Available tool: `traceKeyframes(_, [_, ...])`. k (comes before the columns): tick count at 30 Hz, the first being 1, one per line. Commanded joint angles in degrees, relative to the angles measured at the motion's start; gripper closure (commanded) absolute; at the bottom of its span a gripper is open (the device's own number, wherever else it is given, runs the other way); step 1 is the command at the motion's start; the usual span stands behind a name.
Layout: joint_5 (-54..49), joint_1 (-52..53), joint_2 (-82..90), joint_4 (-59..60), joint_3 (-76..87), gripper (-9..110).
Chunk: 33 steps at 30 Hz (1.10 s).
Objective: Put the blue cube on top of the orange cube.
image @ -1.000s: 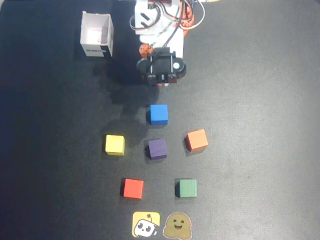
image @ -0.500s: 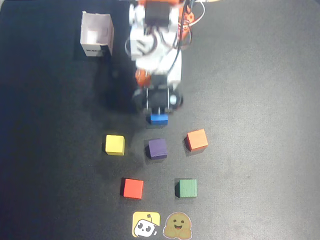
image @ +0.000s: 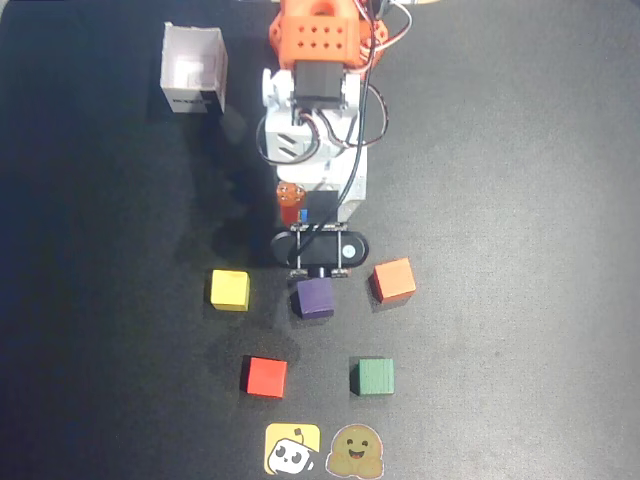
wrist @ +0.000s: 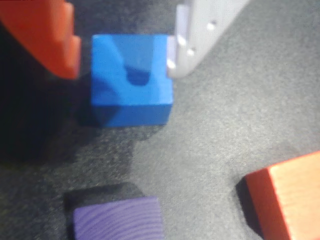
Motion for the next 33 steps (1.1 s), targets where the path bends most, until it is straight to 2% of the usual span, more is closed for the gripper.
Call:
traceKeyframes(1, [1.32, -0.62, 0.09, -0.79, -1.67, 81])
traceKeyframes(33, [5.98, -2.99, 0.26, -10.99, 10.46, 80])
